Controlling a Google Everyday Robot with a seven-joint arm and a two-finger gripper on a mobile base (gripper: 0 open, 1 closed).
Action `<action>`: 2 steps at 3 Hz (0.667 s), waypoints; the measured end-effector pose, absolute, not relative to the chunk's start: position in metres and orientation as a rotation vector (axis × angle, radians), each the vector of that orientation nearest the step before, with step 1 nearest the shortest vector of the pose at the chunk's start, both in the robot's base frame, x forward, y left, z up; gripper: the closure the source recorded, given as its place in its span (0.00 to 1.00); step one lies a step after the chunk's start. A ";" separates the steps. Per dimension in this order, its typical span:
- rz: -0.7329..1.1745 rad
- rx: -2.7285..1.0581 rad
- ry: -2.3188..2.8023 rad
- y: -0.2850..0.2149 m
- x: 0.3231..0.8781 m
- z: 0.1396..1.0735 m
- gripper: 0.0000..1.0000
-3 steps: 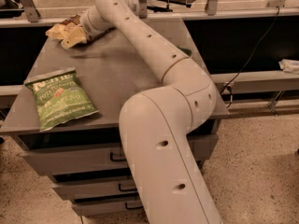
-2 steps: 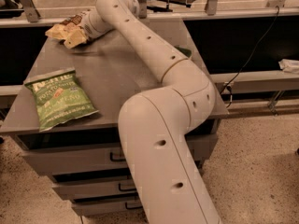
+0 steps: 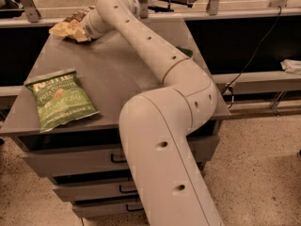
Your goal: Pick brown chip bag
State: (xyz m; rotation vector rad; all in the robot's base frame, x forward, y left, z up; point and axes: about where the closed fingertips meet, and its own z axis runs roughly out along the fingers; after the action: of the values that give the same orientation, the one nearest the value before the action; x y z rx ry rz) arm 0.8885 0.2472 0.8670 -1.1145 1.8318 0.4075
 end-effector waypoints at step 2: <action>0.324 -1.074 1.767 0.215 0.886 0.899 1.00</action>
Offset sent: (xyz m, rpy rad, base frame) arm -0.0275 -0.0750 0.0747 0.0173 -0.2231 -0.0881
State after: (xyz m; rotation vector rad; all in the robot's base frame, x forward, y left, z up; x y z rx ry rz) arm 0.8859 0.2147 0.8985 -1.0741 1.7673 0.3244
